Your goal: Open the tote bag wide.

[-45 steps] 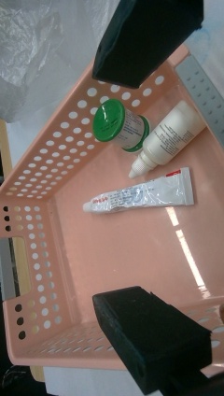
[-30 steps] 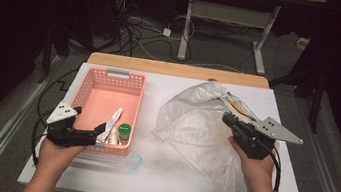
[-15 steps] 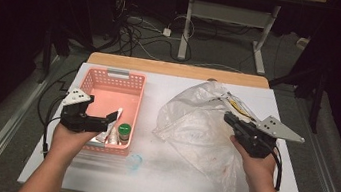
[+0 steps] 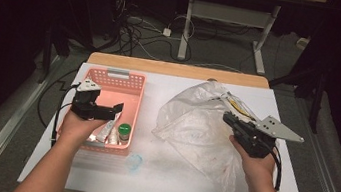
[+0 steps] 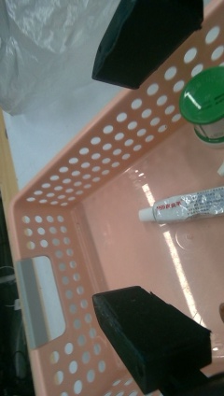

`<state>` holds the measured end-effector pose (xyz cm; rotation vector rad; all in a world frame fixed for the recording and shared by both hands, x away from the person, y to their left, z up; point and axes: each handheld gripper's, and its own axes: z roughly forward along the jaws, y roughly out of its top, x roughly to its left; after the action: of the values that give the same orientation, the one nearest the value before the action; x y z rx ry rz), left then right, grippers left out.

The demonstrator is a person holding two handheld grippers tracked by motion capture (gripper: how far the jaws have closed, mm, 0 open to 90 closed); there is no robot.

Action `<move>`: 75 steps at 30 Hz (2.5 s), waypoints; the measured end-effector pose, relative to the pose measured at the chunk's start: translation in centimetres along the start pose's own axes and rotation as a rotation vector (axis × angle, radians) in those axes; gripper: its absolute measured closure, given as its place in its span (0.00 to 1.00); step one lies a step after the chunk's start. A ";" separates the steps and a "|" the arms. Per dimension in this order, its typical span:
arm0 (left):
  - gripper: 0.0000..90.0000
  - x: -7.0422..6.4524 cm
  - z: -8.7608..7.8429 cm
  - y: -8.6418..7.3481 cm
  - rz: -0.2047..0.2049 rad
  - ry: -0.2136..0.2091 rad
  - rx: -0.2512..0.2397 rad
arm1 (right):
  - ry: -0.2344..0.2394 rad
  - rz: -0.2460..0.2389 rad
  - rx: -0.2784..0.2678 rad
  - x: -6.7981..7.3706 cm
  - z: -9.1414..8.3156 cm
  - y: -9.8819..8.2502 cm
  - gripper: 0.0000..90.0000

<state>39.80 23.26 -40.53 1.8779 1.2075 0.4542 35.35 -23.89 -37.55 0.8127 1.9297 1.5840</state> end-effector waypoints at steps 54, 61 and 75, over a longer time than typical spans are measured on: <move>0.49 1.2 6.7 -0.2 0.005 0.054 0.705 | 0.000 0.001 0.006 0.0 0.0 -0.1 1.00; 0.60 0.9 6.9 -0.1 0.015 0.080 0.705 | 0.001 0.002 0.008 0.1 0.2 -0.2 1.00; 0.75 0.7 6.8 -0.2 0.030 0.081 0.691 | 0.009 -0.007 0.001 0.5 -0.1 0.1 1.00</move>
<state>44.61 20.79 -44.78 2.4726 1.5199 0.1264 34.94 -23.65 -37.41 0.7996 1.9376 1.5846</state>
